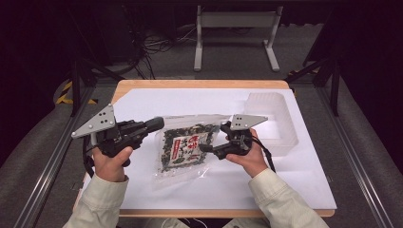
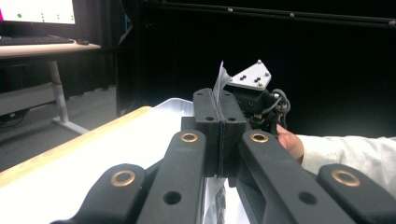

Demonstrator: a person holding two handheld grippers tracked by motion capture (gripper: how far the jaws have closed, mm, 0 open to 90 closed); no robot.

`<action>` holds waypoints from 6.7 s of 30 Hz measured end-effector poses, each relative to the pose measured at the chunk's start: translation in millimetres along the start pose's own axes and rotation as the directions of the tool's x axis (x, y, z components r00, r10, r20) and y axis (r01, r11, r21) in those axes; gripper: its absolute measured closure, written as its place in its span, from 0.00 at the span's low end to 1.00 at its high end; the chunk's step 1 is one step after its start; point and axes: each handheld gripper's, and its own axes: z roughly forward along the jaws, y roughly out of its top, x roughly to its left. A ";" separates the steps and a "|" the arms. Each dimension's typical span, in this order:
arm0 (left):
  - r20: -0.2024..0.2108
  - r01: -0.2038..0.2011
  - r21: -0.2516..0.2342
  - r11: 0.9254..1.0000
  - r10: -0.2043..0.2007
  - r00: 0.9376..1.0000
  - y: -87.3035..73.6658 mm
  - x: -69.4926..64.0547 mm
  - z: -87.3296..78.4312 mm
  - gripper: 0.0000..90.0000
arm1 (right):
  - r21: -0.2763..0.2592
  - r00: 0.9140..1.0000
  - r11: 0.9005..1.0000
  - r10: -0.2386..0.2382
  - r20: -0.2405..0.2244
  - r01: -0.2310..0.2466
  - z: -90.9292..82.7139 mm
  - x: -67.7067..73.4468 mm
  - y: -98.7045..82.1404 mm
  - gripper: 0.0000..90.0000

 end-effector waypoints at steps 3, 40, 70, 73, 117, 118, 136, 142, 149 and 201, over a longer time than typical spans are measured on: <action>-0.012 0.008 0.000 1.000 -0.008 1.000 -0.1 -0.3 -2.6 1.00 | -0.008 1.000 1.000 0.007 -0.024 -0.007 4.2 -0.1 -1.5 0.32; -0.100 0.059 -0.020 0.998 -0.060 0.993 -6.1 12.9 -6.3 0.86 | 0.025 0.984 1.000 0.017 -0.178 -0.012 0.9 6.5 0.5 0.86; -0.151 0.013 0.131 0.991 0.007 0.988 -30.0 28.7 1.3 0.46 | 0.075 0.999 0.996 0.037 -0.002 -0.036 -64.0 -10.0 28.2 0.86; -0.160 0.024 0.150 0.988 0.000 0.987 -36.4 33.1 0.1 0.45 | 0.095 0.999 0.994 0.042 0.033 -0.045 -71.3 -12.2 33.1 0.86; -0.150 0.114 0.226 0.967 -0.081 0.985 -99.1 68.5 3.2 0.37 | 0.097 0.926 0.973 0.163 0.341 -0.207 -148.5 -77.1 79.0 0.86; -0.150 0.118 0.228 0.966 -0.085 0.985 -99.5 68.2 3.2 0.37 | 0.095 0.923 0.973 0.163 0.349 -0.208 -150.4 -78.2 79.6 0.86; -0.142 0.112 0.240 0.964 -0.079 0.987 -100.5 68.9 4.5 0.39 | 0.065 0.878 0.973 0.170 0.448 -0.221 -179.7 -93.2 79.8 0.86; -0.144 0.117 0.244 0.963 -0.083 0.986 -99.9 70.0 2.5 0.39 | 0.055 0.868 0.973 0.175 0.464 -0.225 -189.6 -94.8 76.8 0.86; -0.145 0.122 0.245 0.962 -0.088 0.986 -99.7 69.8 2.3 0.39 | 0.053 0.848 0.973 0.168 0.502 -0.224 -199.8 -94.6 73.2 0.86; -0.157 0.134 0.242 0.961 -0.097 0.983 -100.4 71.7 -0.1 0.39 | 0.104 0.776 0.955 0.158 0.611 -0.276 -200.8 -93.5 21.1 0.86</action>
